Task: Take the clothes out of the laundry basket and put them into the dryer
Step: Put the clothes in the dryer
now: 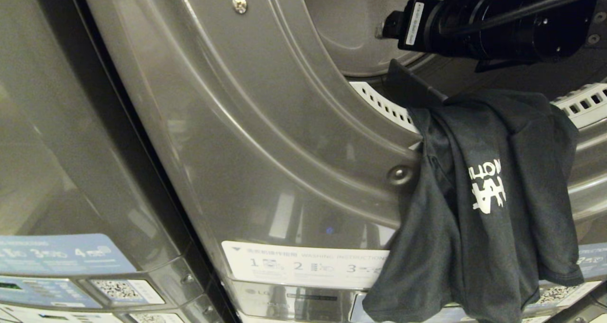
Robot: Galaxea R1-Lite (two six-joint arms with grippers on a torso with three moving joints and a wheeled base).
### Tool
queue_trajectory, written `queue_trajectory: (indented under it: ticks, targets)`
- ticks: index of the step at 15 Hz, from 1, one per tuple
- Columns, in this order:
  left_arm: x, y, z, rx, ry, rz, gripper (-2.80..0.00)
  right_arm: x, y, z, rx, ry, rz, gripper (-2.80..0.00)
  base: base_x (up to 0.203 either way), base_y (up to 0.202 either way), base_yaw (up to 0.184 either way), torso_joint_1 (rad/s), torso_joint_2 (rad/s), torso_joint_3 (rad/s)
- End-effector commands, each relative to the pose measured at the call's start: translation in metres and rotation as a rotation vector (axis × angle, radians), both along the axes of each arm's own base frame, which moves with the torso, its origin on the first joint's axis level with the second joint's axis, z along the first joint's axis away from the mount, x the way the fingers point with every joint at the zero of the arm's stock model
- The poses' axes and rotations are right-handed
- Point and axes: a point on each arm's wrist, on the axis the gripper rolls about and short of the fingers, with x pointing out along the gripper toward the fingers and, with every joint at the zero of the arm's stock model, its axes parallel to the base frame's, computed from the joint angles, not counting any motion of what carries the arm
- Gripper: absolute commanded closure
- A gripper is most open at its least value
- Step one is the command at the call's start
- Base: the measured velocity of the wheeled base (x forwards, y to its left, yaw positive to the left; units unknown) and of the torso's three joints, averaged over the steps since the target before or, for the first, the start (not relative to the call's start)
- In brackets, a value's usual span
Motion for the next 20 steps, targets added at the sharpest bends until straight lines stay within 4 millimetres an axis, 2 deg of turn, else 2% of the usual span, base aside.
queue_trajectory:
  ticks: [1,3,6,8,11,14,20]
  targets:
    - [0.000,0.000,0.000,0.000,-0.002,0.001,0.00,-0.019,-0.002,0.016,0.030,-0.051,0.028,-2.80,0.000,0.000,0.000,0.000,0.00,0.000]
    - [0.000,0.000,0.000,0.000,-0.002,0.001,0.00,-0.056,-0.009,0.037,0.042,-0.105,0.079,-2.80,0.000,0.000,0.000,0.000,0.00,0.000]
    - [0.000,0.000,0.000,0.000,-0.002,0.001,0.00,-0.125,-0.030,0.061,0.033,-0.165,0.174,-2.80,0.000,0.000,0.000,0.000,0.00,0.000]
    - [0.000,0.000,0.000,0.000,-0.002,0.001,0.00,-0.161,-0.042,0.047,-0.029,-0.137,0.205,-2.80,0.000,0.000,0.000,0.000,0.00,0.000]
    - [0.000,0.000,0.000,0.000,-0.002,0.001,0.00,-0.210,-0.081,0.012,-0.102,-0.113,0.298,-2.80,0.000,0.000,0.000,0.000,0.00,0.000]
    - [0.000,0.000,0.000,0.000,-0.001,0.001,0.00,-0.231,-0.115,-0.015,-0.196,-0.146,0.328,-2.80,0.000,0.000,0.000,0.000,0.00,0.000]
    - [0.000,0.000,0.000,0.000,-0.002,0.001,0.00,-0.227,-0.103,-0.030,-0.288,-0.117,0.337,-2.80,0.000,0.000,0.000,0.000,0.00,0.000]
